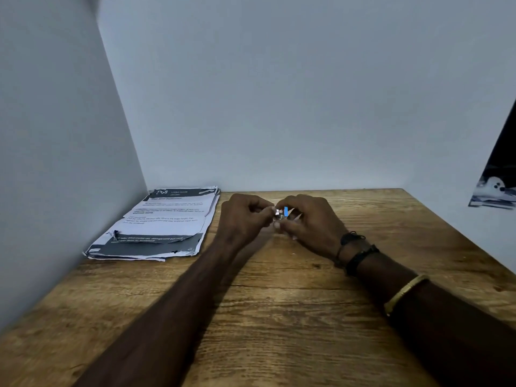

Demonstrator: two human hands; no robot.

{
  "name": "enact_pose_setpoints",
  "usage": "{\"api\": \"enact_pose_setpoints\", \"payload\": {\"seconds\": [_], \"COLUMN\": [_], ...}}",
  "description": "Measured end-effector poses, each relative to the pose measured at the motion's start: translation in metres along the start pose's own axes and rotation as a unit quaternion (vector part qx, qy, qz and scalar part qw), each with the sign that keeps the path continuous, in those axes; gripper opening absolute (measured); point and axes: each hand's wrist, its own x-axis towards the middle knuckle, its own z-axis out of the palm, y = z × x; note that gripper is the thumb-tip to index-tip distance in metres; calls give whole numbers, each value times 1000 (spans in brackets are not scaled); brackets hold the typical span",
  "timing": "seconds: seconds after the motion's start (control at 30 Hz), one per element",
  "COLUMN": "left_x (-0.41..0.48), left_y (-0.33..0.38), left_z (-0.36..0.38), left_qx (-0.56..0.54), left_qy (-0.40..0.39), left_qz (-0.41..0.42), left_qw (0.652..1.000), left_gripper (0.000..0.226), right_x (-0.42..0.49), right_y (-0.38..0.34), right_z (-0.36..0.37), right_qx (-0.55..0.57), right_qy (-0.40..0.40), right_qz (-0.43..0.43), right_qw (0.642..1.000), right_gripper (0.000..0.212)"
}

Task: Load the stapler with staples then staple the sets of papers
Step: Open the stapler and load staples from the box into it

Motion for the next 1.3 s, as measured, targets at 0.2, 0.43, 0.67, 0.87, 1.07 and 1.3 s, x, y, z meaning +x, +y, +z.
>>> {"api": "enact_pose_setpoints", "payload": {"seconds": [0.2, 0.43, 0.67, 0.87, 1.07, 1.3], "left_x": [-3, -2, -4, 1, 9, 3], "left_y": [2, 5, 9, 4, -3, -13], "left_z": [2, 4, 7, -5, -6, -6], "left_qx": [21, 51, 7, -230, -303, 117], "left_qy": [10, 1, 4, 17, 23, -26], "left_qz": [28, 56, 29, -86, -251, -109], "left_qw": [999, 997, 1000, 969, 919, 987], "left_gripper": [29, 41, 36, 26, 22, 36], "right_x": [5, 8, 6, 11, 9, 6], "right_y": [-3, 1, 2, 21, 34, 32], "right_z": [1, -4, -1, -13, -10, -7], "right_qx": [39, 72, 54, 244, 400, 513], "right_qy": [67, 51, 62, 104, 91, 54], "right_qz": [-31, -18, -22, 83, 199, 279], "right_qw": [997, 996, 996, 960, 890, 810], "right_gripper": [13, 13, 6, 7, 10, 15]}}
